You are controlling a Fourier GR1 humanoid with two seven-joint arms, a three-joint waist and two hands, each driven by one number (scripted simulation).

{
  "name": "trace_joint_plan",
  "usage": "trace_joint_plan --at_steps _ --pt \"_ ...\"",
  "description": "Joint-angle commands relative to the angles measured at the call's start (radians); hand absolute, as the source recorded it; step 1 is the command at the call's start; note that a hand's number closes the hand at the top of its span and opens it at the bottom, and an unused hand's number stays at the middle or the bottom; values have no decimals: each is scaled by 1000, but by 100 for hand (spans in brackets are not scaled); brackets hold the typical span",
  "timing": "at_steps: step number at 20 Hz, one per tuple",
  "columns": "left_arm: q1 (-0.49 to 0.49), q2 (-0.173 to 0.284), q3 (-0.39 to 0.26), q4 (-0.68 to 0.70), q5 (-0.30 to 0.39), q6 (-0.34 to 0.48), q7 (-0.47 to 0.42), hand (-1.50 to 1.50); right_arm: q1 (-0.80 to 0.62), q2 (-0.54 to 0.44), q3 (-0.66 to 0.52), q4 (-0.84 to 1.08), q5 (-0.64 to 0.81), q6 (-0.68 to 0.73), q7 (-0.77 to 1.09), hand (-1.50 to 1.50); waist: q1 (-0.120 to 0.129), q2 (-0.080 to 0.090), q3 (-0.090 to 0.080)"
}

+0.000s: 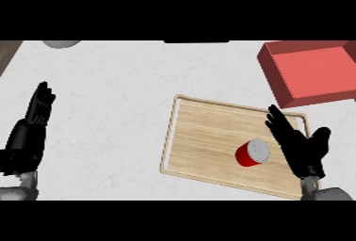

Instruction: Pick the can from the tray and place it in the cardboard box

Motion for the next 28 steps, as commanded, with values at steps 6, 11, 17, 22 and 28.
trace_joint_plan --at_steps 6,11,17,22,28 --pt "59 -95 24 151 38 62 103 0 -88 -119 -89 -295 265 -238 -107 150 -37 -39 -10" --pt "43 -133 -1 167 41 67 137 0 132 -194 -65 -355 548 -463 14 -150 -59 -39 -7" --pt "20 -167 -8 217 40 65 133 0 370 -322 -19 -641 816 -455 188 -150 -37 -33 -8" --pt "-14 -153 2 240 37 44 130 0 432 -401 -17 -891 907 -265 539 -150 -18 -29 -8" --pt "8 -183 -40 186 3 63 152 0 339 -440 32 -1010 872 -30 826 -150 15 -27 -6"
